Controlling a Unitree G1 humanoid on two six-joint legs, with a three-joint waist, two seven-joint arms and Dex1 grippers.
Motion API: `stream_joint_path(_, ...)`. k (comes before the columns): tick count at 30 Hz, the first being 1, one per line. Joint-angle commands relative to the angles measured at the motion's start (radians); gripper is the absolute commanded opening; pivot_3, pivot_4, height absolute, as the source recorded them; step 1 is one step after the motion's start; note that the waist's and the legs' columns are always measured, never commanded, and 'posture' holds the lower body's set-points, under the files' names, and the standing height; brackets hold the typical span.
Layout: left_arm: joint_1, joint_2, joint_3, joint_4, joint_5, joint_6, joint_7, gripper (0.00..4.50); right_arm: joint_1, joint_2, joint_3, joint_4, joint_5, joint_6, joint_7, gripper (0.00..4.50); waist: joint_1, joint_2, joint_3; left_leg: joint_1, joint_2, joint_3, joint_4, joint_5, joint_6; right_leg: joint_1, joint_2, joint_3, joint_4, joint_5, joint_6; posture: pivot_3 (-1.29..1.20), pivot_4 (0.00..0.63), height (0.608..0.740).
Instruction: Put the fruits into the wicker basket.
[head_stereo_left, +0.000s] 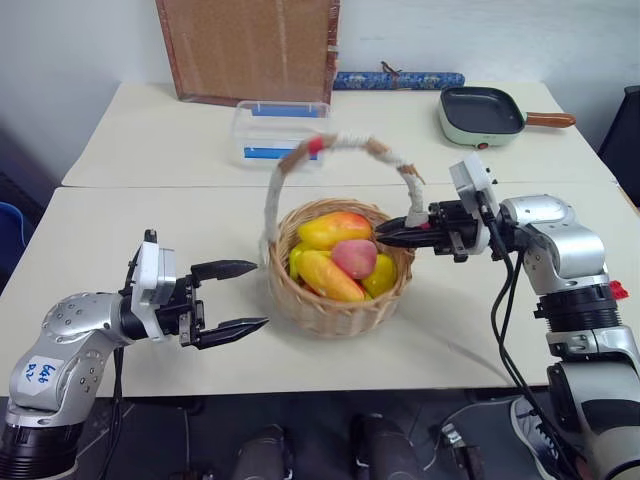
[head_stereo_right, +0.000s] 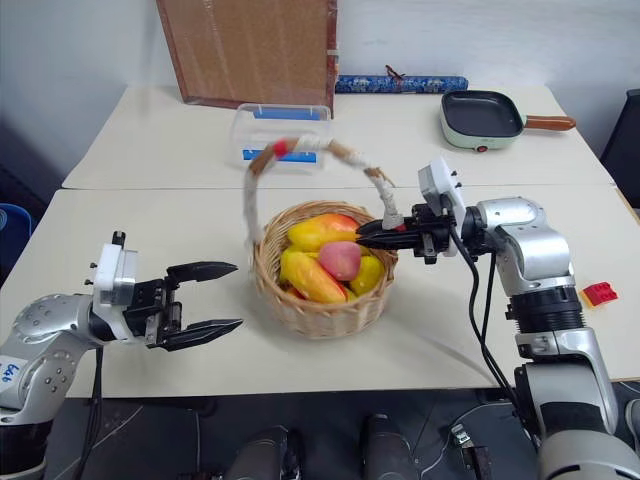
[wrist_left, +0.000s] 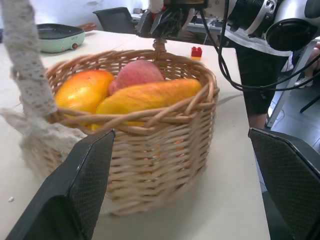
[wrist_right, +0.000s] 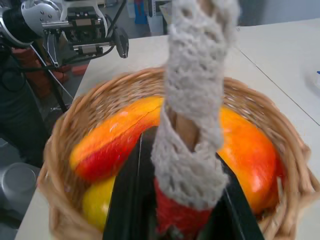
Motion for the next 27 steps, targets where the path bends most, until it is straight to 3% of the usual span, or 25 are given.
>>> stream_joint_path(1,-0.005,0.007,0.012,-0.020,-0.005,-0.010,-0.002,4.50,0.069,-0.058,-0.112,-0.121,0.071,0.049,-0.030,0.18,0.004,0.000,0.000,0.000,0.000,-0.001,0.000,0.000,0.000,0.000,0.000,0.000,0.000,0.000,0.000,0.00,0.150,0.740)
stream_joint_path(6,-0.046,-0.004,-0.015,0.025,0.011,-0.024,-0.014,4.50,0.220,-0.090,-0.362,-0.272,0.154,0.127,-0.263,0.18,0.004,0.000,0.000,0.000,-0.001,0.001,0.000,0.000,0.000,0.000,0.000,0.000,-0.001,0.000,0.000,0.00,0.150,0.740)
stream_joint_path(11,-0.100,-0.020,-0.052,0.077,0.029,-0.040,-0.032,4.50,0.359,-0.096,-0.560,-0.312,0.082,0.051,-0.484,0.18,0.016,0.000,0.000,0.001,-0.001,0.001,0.000,0.000,-0.001,0.000,0.000,0.000,-0.002,0.000,0.000,0.00,0.150,0.740)
stream_joint_path(20,-0.195,-0.044,-0.095,0.168,0.071,-0.075,-0.064,4.50,0.344,-0.122,-0.569,-0.011,-0.094,-0.056,-0.712,0.18,0.014,0.000,0.000,0.005,-0.003,0.010,0.000,0.001,0.001,0.000,0.003,0.001,-0.001,0.000,0.000,0.00,0.150,0.740)
stream_joint_path(25,-0.202,-0.043,-0.087,0.186,0.084,-0.092,-0.072,4.50,0.293,-0.121,-0.551,0.068,-0.078,0.025,-0.752,0.18,0.011,0.000,0.000,0.006,-0.002,0.011,0.000,0.002,0.002,0.000,0.003,0.002,0.000,0.000,0.000,0.00,0.150,0.740)
stream_joint_path(27,-0.202,-0.038,-0.077,0.192,0.090,-0.099,-0.069,4.50,0.307,-0.127,-0.546,0.039,-0.063,0.033,-0.718,0.91,0.011,0.000,0.000,0.006,-0.002,0.010,0.000,0.002,0.002,0.000,0.002,0.003,0.000,0.000,0.000,0.00,0.150,0.740)
